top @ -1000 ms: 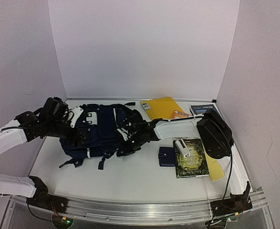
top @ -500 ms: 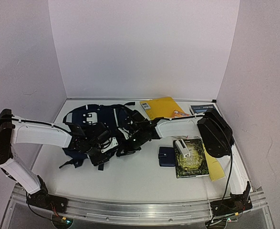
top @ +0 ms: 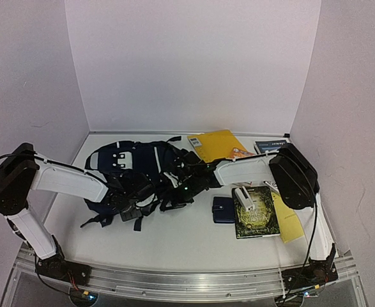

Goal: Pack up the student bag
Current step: Unzip the student bag at the center of the board.

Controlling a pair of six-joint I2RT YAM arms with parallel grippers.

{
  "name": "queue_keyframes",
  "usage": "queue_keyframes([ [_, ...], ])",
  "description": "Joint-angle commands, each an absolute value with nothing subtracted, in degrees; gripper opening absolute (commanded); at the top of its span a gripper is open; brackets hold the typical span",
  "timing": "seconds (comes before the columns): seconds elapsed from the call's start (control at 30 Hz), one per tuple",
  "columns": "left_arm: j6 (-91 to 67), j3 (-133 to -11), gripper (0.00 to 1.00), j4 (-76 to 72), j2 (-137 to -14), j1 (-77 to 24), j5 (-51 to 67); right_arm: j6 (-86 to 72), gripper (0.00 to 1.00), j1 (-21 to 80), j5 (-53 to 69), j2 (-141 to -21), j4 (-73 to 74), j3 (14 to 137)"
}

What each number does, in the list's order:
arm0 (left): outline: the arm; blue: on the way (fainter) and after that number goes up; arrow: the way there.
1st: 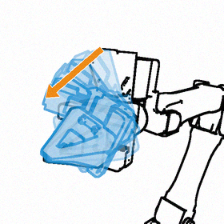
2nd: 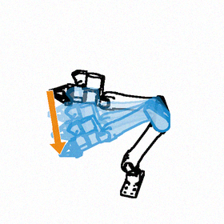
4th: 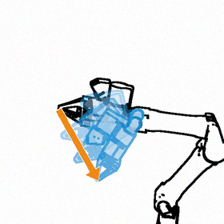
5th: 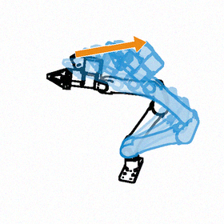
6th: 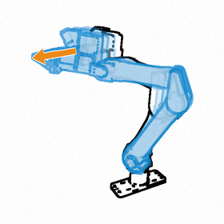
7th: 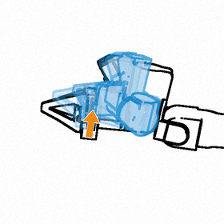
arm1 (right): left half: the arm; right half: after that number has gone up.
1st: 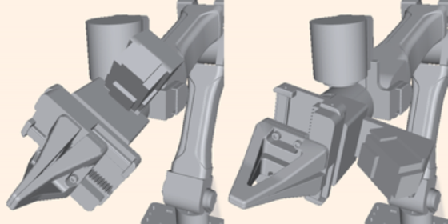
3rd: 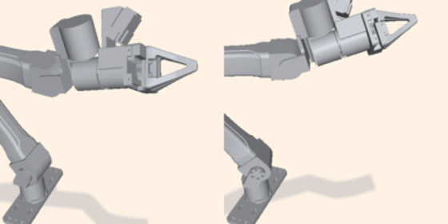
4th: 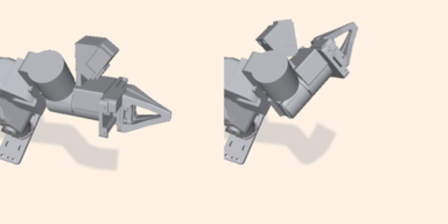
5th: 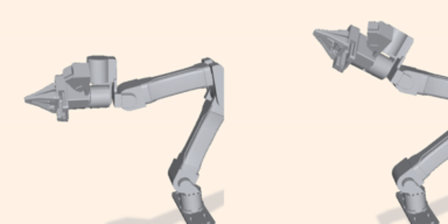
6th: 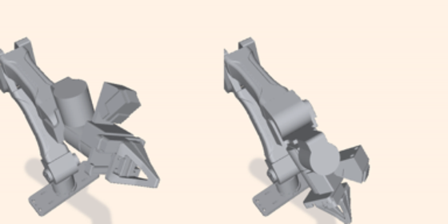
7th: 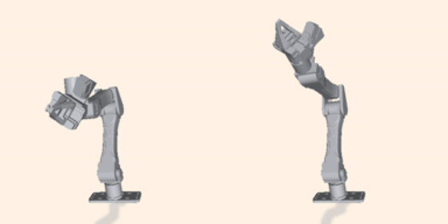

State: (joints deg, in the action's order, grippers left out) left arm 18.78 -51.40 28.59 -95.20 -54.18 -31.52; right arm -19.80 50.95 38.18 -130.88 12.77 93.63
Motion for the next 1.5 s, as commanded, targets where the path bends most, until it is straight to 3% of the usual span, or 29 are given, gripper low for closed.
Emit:
queue_keyframes([
  [0.0, 17.49, -47.50, 0.00, 33.75, -90.77, -51.11, -37.62, -18.66, 0.00, 48.69, 38.99, -125.32, 14.50, 90.87],
  [0.3, 19.54, -45.82, 0.00, 35.90, -84.02, -42.62, -39.24, -14.37, 0.00, 44.94, 37.20, -121.55, 15.50, 84.75],
  [0.43, 20.30, -46.58, 0.08, 35.08, -85.21, -41.50, -40.77, -13.89, 0.00, 45.11, 39.44, -120.44, 15.53, 83.13],
  [0.57, 20.78, -48.01, 0.24, 34.51, -82.94, -44.75, -39.16, -15.82, 0.00, 48.50, 44.27, -120.97, 15.42, 83.78],
  [0.7, 20.84, -48.89, 0.51, 33.32, -76.33, -52.11, -32.90, -16.61, 0.00, 51.05, 46.89, -121.72, 14.96, 85.90],
  [0.83, 18.00, -49.53, 0.60, 32.98, -73.53, -59.95, -28.60, -17.51, 0.00, 51.23, 47.35, -123.20, 14.59, 88.30],
  [1.0, 17.55, -50.43, 0.61, 28.44, -78.49, -65.55, -26.09, -19.47, 0.00, 51.32, 49.17, -124.31, 13.09, 89.99],
  [1.27, 21.35, -50.16, 0.60, 18.19, -87.32, -66.27, -26.02, -19.79, 0.00, 51.33, 49.77, -123.13, 12.04, 88.49],
  [1.47, 18.87, -49.03, 0.28, 19.47, -90.91, -64.58, -27.90, -18.82, 0.00, 50.58, 50.31, -121.16, 12.04, 85.91],
])
